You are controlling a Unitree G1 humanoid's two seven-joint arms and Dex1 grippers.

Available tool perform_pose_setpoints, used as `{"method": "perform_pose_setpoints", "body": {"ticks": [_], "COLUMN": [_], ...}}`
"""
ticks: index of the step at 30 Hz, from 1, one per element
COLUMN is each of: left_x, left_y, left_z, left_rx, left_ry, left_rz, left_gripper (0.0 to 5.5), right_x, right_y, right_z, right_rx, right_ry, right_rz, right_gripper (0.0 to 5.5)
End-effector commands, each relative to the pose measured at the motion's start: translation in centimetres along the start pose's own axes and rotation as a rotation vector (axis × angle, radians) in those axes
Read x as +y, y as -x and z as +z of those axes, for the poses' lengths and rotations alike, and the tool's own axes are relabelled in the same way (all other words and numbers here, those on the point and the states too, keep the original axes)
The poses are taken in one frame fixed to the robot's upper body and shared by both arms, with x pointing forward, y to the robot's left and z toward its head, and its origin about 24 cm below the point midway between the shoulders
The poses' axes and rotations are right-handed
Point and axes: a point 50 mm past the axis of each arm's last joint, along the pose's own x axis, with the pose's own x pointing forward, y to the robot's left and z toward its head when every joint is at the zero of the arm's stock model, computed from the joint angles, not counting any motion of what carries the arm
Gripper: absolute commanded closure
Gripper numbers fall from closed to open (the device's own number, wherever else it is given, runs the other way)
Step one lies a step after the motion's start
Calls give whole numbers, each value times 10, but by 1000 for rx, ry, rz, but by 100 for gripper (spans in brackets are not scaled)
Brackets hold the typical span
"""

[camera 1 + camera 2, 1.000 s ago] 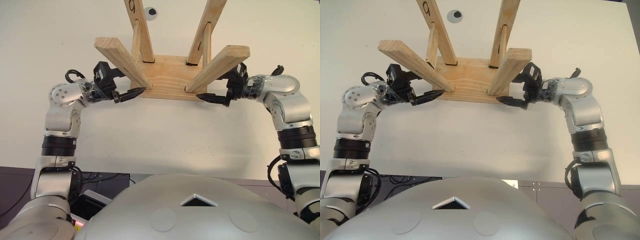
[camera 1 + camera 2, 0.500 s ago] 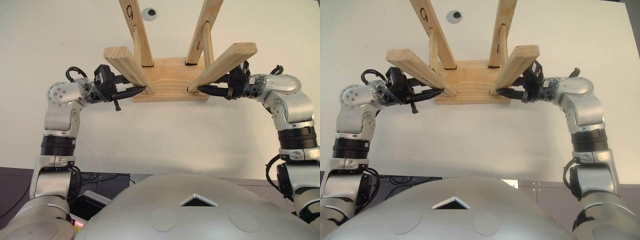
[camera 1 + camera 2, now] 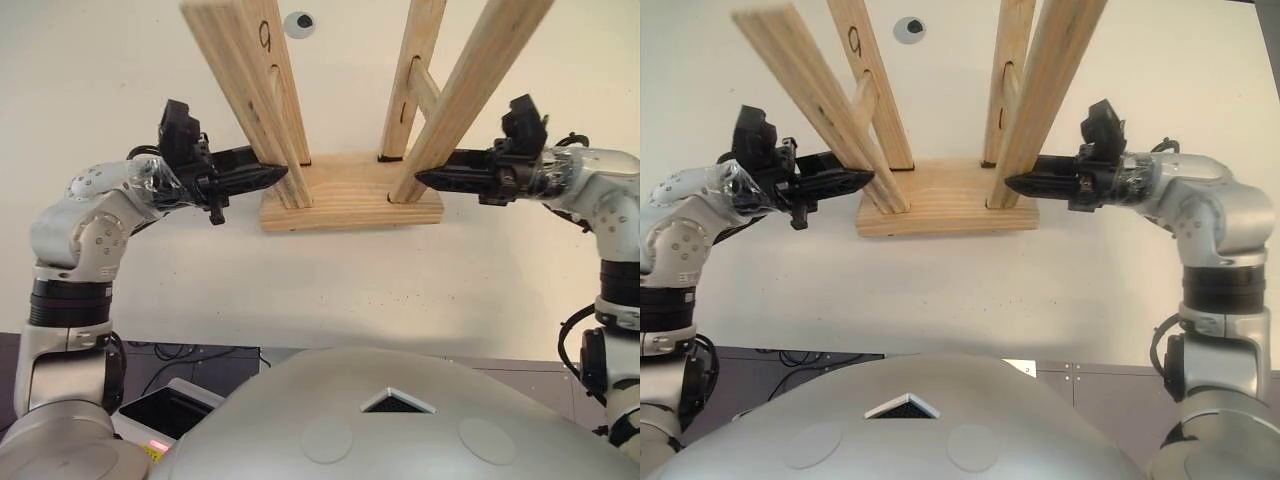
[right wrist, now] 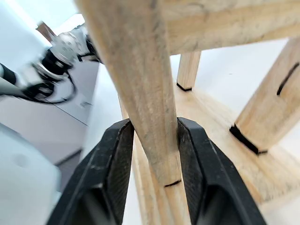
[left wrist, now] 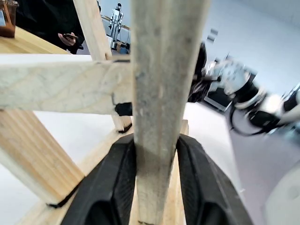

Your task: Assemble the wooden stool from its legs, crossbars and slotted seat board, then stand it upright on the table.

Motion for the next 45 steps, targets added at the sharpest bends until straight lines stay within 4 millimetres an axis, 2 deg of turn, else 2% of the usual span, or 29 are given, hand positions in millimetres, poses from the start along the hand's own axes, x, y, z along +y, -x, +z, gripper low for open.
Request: {"method": "perform_pose_setpoints", "body": {"ticks": [1,4,8,9,10,14,17,24,26,28,31,32,34,36,38,40,43,44,45], "left_x": [-25,-1,38,44,48,51,43,39,34,28,10,7,-2,-10,-11,-8,-2,-1,-1], "left_y": [-7,-2,-12,-14,-15,-9,-3,7,23,49,79,79,66,50,38,32,22,17,13], "left_z": [38,24,10,10,13,28,35,34,29,26,8,-6,-32,-46,-53,-57,-67,-69,-71], "left_rx": [135,291,320,309,290,191,132,83,78,46,75,143,286,317,322,322,319,312,305], "left_ry": [333,451,461,452,441,414,419,429,419,407,338,245,-57,-281,-431,-501,-515,-521,-531], "left_rz": [-55,97,176,174,155,53,-36,-50,-17,50,149,206,215,150,126,126,110,102,95], "left_gripper": [441,444,442,402,375,313,261,158,124,85,41,20,20,20,20,20,20,17,39], "right_x": [7,-18,-41,-42,-43,-42,-39,-38,-36,-31,-17,-13,-7,-7,-12,-19,-28,-31,-34], "right_y": [10,7,-5,-6,-6,4,15,25,36,57,83,88,85,70,56,46,36,32,28], "right_z": [20,22,7,5,5,18,27,25,24,25,17,7,-15,-23,-23,-24,-31,-33,-35], "right_rx": [96,84,98,100,87,-15,-80,-127,-143,-206,-195,-110,117,256,299,314,352,354,353], "right_ry": [-447,-571,-699,-713,-726,-730,-718,-723,-672,-603,-436,-324,-110,103,299,431,523,536,547], "right_rz": [0,-144,-263,-270,-263,-215,-182,-182,-209,-215,-227,-260,-265,-240,-237,-248,-242,-238,-233], "right_gripper": [430,432,430,430,391,321,263,150,114,72,20,10,10,10,10,10,10,31,50]}}
